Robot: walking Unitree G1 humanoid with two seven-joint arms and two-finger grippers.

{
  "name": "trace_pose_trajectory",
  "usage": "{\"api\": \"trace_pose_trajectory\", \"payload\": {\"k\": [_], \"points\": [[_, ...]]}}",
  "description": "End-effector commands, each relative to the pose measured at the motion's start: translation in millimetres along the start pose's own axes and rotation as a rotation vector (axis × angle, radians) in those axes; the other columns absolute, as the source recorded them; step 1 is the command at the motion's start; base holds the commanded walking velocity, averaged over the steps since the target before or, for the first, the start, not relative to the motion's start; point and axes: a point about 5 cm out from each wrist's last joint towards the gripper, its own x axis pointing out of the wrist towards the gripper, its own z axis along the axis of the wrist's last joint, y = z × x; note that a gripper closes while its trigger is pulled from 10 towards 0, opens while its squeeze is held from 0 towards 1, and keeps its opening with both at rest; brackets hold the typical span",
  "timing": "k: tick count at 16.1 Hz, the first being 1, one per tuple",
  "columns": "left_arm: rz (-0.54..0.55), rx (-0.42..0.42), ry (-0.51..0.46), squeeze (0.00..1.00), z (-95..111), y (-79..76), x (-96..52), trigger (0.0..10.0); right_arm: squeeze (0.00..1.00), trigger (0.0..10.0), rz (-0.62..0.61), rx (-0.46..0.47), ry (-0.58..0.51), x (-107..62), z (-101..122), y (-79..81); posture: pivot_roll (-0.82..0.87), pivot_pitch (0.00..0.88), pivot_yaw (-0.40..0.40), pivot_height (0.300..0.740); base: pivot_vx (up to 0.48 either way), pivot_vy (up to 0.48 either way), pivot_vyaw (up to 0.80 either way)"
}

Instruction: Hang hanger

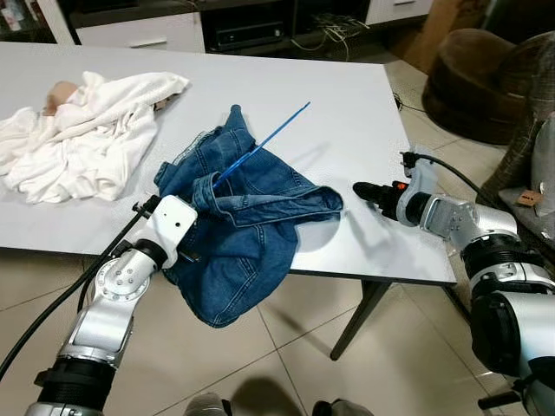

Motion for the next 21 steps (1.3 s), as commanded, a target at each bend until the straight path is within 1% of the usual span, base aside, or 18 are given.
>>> {"api": "trace_pose_trajectory", "payload": {"k": [1,2,3,4,6,7,8,10,15,16,17,19,21], "points": [[-0.004,0.01,-0.012,0.0,3.2,0.5,2.9,10.0,0.0,10.0,-0.011,-0.002,-0.013,-1.0,5.2,-0.5,-0.01,0.047,-0.012,0.74,0.0,0.0,0.0],[-0.005,0.012,-0.013,0.0,3.6,0.9,3.3,10.0,0.0,10.0,0.011,0.003,0.011,0.9,-0.5,1.7,-0.01,0.045,-0.009,0.74,0.0,0.0,0.0],[-0.007,0.013,-0.013,0.0,3.5,1.3,3.5,10.0,0.0,10.0,0.054,0.036,0.033,5.4,-7.9,8.8,-0.01,0.045,-0.009,0.74,0.0,0.0,0.0],[-0.007,0.014,-0.013,0.0,3.5,1.3,3.6,10.0,0.0,10.0,0.066,0.041,0.043,7.8,-11.0,12.3,-0.01,0.044,-0.008,0.74,0.0,0.0,0.0],[-0.009,0.014,-0.014,0.0,4.0,1.1,4.0,10.0,0.0,10.0,0.111,0.079,0.061,15.9,-18.5,25.8,-0.01,0.046,-0.008,0.74,0.0,0.0,0.0],[-0.009,0.013,-0.014,0.0,3.9,0.6,3.7,10.0,0.0,10.0,0.164,0.145,0.043,21.9,-16.1,40.6,0.0,0.048,-0.012,0.74,0.0,0.0,0.0],[-0.008,0.013,-0.013,0.0,3.6,0.5,3.4,10.0,0.0,10.0,0.176,0.149,0.043,23.0,-15.3,44.1,0.0,0.048,-0.012,0.74,0.0,0.0,0.0],[-0.005,0.011,-0.009,0.0,1.7,0.2,0.9,10.0,0.0,10.0,0.233,0.135,0.066,26.5,-15.2,57.4,0.0,0.05,-0.016,0.74,0.0,0.0,0.0],[-0.003,0.008,-0.007,0.0,1.4,-1.1,0.6,10.0,0.0,10.0,0.259,0.124,0.08,29.1,-17.0,66.1,0.0,0.052,-0.021,0.74,0.0,0.0,0.0],[-0.003,0.007,-0.006,0.0,1.3,-1.4,0.6,10.0,0.0,10.0,0.263,0.108,0.077,29.5,-15.8,68.6,0.0,0.052,-0.022,0.74,0.0,0.0,0.0],[-0.004,0.007,-0.007,0.0,1.5,-1.8,0.8,10.0,0.0,10.0,0.242,0.074,0.063,29.9,-13.1,69.1,0.0,0.054,-0.023,0.74,0.0,0.0,0.0],[-0.004,0.006,-0.008,0.0,1.5,-2.0,1.0,10.0,0.0,10.0,0.217,0.05,0.041,29.8,-9.7,67.8,0.0,0.054,-0.023,0.74,0.0,0.0,0.0],[-0.003,0.003,-0.006,0.0,1.1,-2.2,0.8,10.0,0.0,10.0,0.205,0.053,-0.013,29.0,0.9,69.9,0.0,0.054,-0.024,0.74,0.0,0.0,0.0]]}}
